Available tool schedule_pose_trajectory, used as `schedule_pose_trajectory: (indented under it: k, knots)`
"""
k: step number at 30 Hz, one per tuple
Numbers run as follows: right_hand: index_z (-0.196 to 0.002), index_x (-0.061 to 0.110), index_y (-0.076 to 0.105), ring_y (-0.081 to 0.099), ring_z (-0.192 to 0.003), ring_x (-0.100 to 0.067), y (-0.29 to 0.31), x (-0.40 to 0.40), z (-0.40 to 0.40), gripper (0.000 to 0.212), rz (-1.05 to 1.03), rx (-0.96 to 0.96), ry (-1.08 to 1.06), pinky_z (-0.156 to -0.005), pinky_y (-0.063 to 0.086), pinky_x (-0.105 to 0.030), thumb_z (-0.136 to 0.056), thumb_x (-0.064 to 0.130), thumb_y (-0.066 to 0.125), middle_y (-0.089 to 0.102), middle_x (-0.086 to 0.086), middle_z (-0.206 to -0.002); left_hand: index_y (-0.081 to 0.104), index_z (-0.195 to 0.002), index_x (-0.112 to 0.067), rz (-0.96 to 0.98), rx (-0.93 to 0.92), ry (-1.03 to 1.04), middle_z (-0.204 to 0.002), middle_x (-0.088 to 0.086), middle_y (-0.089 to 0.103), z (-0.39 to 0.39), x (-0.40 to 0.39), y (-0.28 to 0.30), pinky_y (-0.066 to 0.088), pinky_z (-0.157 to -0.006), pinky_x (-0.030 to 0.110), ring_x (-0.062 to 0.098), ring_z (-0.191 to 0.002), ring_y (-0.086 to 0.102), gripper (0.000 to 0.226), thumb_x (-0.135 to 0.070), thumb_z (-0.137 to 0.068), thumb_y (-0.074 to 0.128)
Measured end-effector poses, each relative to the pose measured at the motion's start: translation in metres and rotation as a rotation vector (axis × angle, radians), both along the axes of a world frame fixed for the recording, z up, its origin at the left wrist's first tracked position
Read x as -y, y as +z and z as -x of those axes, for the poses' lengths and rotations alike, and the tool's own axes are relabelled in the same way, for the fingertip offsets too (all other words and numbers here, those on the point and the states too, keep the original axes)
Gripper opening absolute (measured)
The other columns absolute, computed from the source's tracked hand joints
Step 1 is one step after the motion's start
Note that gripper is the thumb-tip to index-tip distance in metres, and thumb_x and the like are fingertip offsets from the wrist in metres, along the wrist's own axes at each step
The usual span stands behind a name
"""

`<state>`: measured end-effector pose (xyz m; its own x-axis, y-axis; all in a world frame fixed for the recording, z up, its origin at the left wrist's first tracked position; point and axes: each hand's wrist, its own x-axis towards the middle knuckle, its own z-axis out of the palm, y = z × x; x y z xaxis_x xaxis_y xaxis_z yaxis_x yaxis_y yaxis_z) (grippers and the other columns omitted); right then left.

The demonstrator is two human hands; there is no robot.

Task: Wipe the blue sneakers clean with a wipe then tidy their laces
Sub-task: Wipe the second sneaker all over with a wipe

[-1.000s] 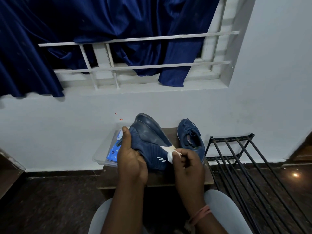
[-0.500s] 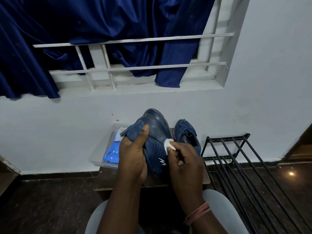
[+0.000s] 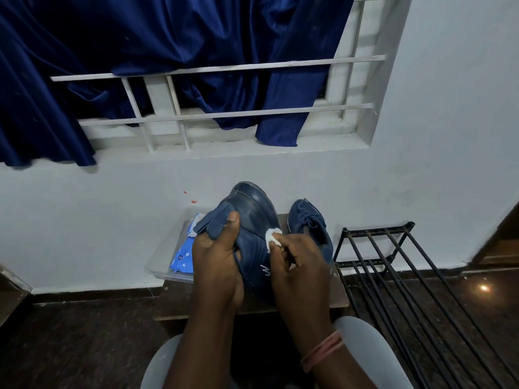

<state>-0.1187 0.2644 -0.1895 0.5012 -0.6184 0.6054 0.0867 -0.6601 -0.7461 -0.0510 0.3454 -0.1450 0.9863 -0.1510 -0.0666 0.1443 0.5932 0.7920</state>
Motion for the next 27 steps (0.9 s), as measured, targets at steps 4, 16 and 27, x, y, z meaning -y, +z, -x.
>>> schedule_pose_trajectory:
  k: [4, 16, 27]
  knots:
    - [-0.103, 0.012, 0.077, 0.062, -0.088, -0.002, 0.033, -0.015, -0.014, 0.015, 0.018, 0.084, 0.047, -0.082, 0.048, -0.012, -0.092, 0.006, 0.068, 0.067, 0.003, -0.098, 0.065, -0.116, 0.004, -0.017, 0.032, -0.051, -0.101, 0.018, 0.075, 0.011, 0.005, -0.007, 0.061, -0.073, 0.031, 0.029, -0.092, 0.074, 0.022, -0.008, -0.1, 0.058]
    - [-0.105, 0.014, 0.076, 0.059, -0.087, -0.002, 0.027, -0.017, -0.009, 0.018, 0.038, 0.049, 0.03, -0.08, 0.045, -0.01, -0.092, 0.006, 0.067, 0.064, 0.003, -0.098, 0.063, -0.123, 0.006, 0.007, -0.027, -0.042, -0.11, 0.025, 0.072, 0.01, 0.006, -0.007, 0.061, -0.077, 0.036, 0.033, -0.094, 0.074, 0.029, -0.011, -0.099, 0.062]
    - [-0.1, 0.016, 0.076, 0.061, -0.082, -0.004, 0.029, -0.015, -0.004, 0.014, 0.048, 0.027, 0.05, -0.074, 0.048, -0.016, -0.093, 0.007, 0.069, 0.064, 0.005, -0.094, 0.065, -0.113, 0.007, -0.091, 0.058, -0.036, -0.095, 0.019, 0.073, 0.007, 0.006, -0.011, 0.06, -0.07, 0.033, 0.029, -0.085, 0.073, 0.021, -0.007, -0.099, 0.061]
